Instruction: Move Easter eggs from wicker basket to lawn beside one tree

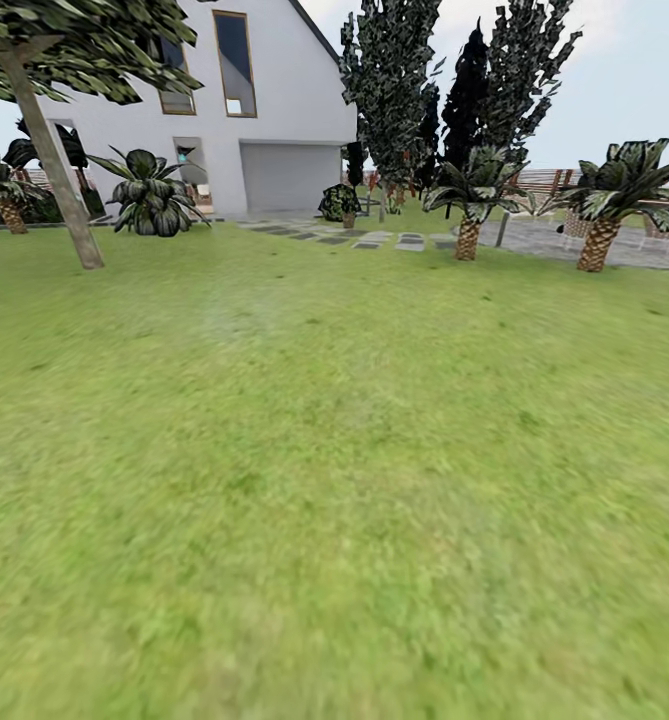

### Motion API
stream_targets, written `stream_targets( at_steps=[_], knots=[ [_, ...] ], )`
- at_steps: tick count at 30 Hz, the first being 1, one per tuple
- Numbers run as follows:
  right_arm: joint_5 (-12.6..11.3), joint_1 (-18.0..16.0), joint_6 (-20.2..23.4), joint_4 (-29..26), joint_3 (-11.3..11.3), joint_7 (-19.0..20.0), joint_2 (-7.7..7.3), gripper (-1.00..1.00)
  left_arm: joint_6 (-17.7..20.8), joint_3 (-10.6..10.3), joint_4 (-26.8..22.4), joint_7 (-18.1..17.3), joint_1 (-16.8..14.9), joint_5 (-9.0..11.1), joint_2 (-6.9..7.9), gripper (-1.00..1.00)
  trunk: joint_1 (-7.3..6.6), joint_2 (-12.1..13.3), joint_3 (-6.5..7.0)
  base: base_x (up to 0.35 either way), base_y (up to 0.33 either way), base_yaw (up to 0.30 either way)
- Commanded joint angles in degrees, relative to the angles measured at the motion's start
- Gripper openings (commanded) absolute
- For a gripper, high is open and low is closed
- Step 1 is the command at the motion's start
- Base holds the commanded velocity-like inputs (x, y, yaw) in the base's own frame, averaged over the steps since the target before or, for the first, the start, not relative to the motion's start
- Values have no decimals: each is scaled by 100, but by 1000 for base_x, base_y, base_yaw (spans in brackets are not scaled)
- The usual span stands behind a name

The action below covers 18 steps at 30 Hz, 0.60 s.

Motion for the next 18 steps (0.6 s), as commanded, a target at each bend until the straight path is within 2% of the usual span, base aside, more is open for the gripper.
stream_targets(
  at_steps=[1, 18],
  knots=[
    [12, -4, -18, 5, 5, 2, -2, 100, 1, 3, -11, -7, 3, 4, 0, 100, 3, -2, -4, 325, 0, 0],
    [12, -3, -18, 5, 5, 2, 3, 100, 1, 3, -11, -7, 3, 4, 0, 100, 3, -2, -4, 325, 0, 0]
  ],
)
